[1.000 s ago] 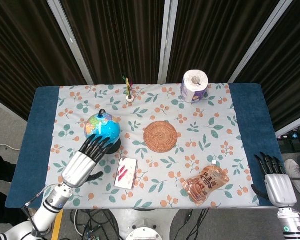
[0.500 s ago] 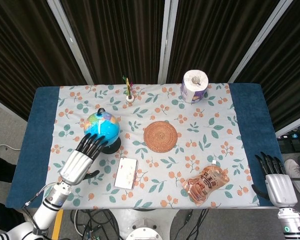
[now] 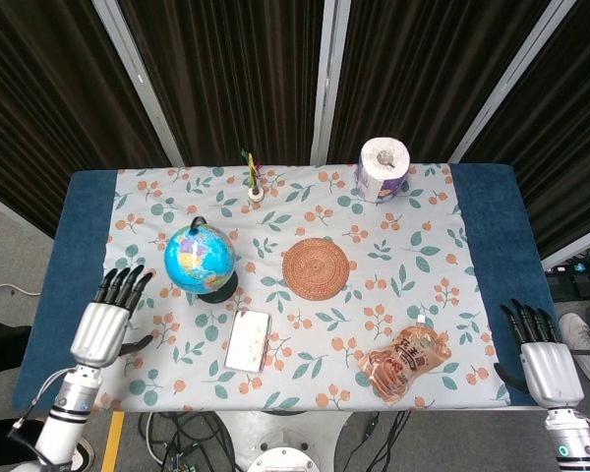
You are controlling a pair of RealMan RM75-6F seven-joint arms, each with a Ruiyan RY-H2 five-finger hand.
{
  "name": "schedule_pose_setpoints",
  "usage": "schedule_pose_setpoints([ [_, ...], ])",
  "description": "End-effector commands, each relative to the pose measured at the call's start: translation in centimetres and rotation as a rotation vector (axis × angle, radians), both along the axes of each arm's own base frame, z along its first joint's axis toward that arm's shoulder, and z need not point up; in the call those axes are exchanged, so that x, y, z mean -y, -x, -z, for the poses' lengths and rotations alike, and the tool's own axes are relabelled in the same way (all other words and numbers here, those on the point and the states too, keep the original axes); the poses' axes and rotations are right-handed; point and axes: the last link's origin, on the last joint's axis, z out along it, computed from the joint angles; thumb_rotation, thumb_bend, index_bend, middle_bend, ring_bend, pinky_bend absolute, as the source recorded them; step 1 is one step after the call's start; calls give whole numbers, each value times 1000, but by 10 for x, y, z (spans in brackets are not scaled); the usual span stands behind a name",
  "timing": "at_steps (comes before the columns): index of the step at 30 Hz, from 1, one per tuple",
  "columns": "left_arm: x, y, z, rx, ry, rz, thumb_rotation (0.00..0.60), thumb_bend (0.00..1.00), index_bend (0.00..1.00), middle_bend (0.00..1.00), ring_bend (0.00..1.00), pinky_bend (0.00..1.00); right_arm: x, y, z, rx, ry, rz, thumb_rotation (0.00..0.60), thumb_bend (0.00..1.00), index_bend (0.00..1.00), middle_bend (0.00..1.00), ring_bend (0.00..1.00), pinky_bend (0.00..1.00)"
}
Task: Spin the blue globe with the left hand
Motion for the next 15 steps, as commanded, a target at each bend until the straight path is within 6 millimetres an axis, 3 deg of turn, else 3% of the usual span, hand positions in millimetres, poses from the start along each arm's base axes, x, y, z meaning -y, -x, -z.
schedule_pose_setpoints([
  [1, 2, 8, -6, 2, -21, -26, 600, 0, 31, 0, 0, 0, 0, 0, 0, 0, -1, -1, 600, 136, 0, 0, 0, 0],
  [4, 2, 5, -14, 16, -58, -5, 600, 0, 31, 0, 0, 0, 0, -1, 0, -1, 0, -2, 600, 135, 0, 0, 0, 0],
  [8, -2, -15, -19, 44, -89, 109, 600, 0, 31, 0, 0, 0, 0, -1, 1, -1, -1, -3, 600, 136, 0, 0, 0, 0],
  [15, -10, -52, -5, 25, -12, 283, 600, 0, 31, 0, 0, 0, 0, 0, 2, 3, -6, 1, 600, 136, 0, 0, 0, 0],
])
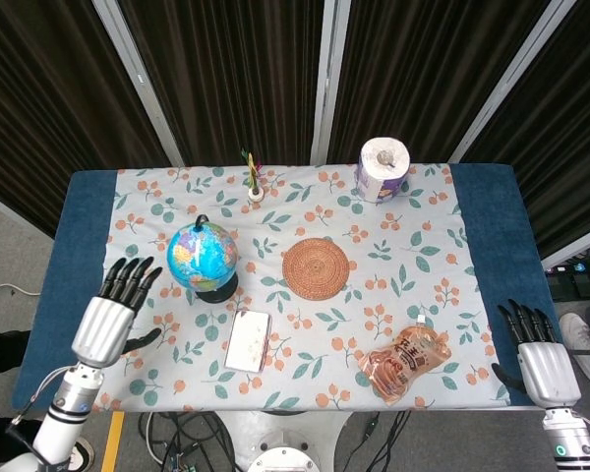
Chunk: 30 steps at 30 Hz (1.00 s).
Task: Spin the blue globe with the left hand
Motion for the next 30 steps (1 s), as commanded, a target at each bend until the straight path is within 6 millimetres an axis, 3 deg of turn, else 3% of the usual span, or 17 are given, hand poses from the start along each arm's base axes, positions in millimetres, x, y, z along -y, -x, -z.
schedule_pose_setpoints([
  [1, -5, -18, 9, -10, 36, 64, 600, 0, 31, 0, 0, 0, 0, 1, 0, 0, 0, 2, 600, 136, 0, 0, 0, 0],
  [9, -15, -38, 26, -31, 81, 100, 600, 0, 31, 0, 0, 0, 0, 3, -1, 4, 2, 6, 600, 136, 0, 0, 0, 0],
  [19, -15, -25, 27, -38, 86, 33, 600, 0, 31, 0, 0, 0, 0, 2, -1, 5, 1, 2, 600, 136, 0, 0, 0, 0],
  [25, -6, 3, 18, -37, 72, -67, 600, 0, 31, 0, 0, 0, 0, 2, -1, 4, 3, 6, 600, 135, 0, 0, 0, 0],
  [30, 4, 49, 6, -26, 54, -269, 600, 0, 31, 0, 0, 0, 0, 3, -2, 2, 4, 6, 600, 135, 0, 0, 0, 0],
])
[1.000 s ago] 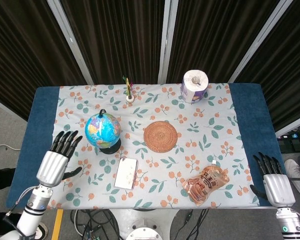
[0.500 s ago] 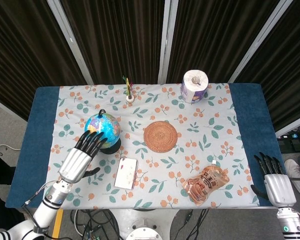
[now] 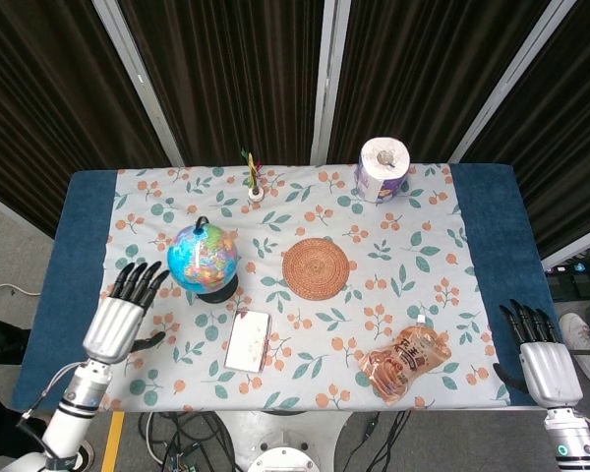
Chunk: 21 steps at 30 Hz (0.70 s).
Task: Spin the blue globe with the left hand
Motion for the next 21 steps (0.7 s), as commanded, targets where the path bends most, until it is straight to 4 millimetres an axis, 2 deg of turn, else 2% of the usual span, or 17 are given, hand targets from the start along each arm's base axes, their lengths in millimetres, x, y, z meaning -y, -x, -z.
schedule_pose_setpoints([
  [1, 9, 35, -11, -1, -13, -148, 600, 0, 31, 0, 0, 0, 0, 0, 0, -1, 2, -2, 600, 136, 0, 0, 0, 0],
  [5, 12, 52, -24, 10, -52, -214, 600, 0, 31, 0, 0, 0, 0, -2, 1, -3, 0, -6, 600, 136, 0, 0, 0, 0],
  [9, 10, 46, -30, 24, -88, -165, 600, 0, 31, 0, 0, 0, 0, -3, 2, -3, -5, -7, 600, 136, 0, 0, 0, 0],
  [13, 4, 26, -29, 28, -97, -63, 600, 0, 31, 0, 0, 0, 0, -3, 2, -3, -4, -5, 600, 136, 0, 0, 0, 0],
  [21, -2, -29, -11, 21, -36, 176, 600, 0, 31, 0, 0, 0, 0, 1, 2, 1, -6, 4, 600, 136, 0, 0, 0, 0],
])
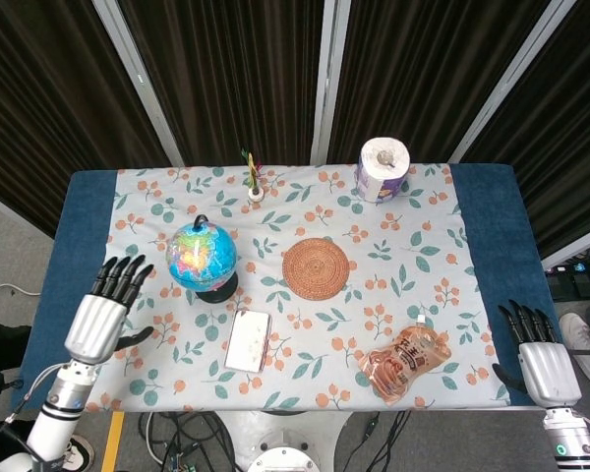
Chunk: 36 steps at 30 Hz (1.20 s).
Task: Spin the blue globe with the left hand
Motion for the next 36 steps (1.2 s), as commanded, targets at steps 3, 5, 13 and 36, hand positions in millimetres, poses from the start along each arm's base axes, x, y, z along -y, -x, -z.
schedule_pose_setpoints([
  [3, -4, -34, 13, -6, 42, 114, 600, 0, 31, 0, 0, 0, 0, 1, 1, 1, -2, 2, 600, 136, 0, 0, 0, 0],
  [5, -6, -42, 18, -10, 56, 138, 600, 0, 30, 0, 0, 0, 0, 2, 1, 2, -2, 3, 600, 135, 0, 0, 0, 0],
  [13, -12, -48, 30, -26, 101, 131, 600, 0, 31, 0, 0, 0, 0, 2, 1, 5, -2, 4, 600, 136, 0, 0, 0, 0],
  [36, 17, 66, -1, 4, 9, -301, 600, 0, 31, 0, 0, 3, 0, 0, -1, 2, 1, -4, 600, 135, 0, 0, 0, 0],
])
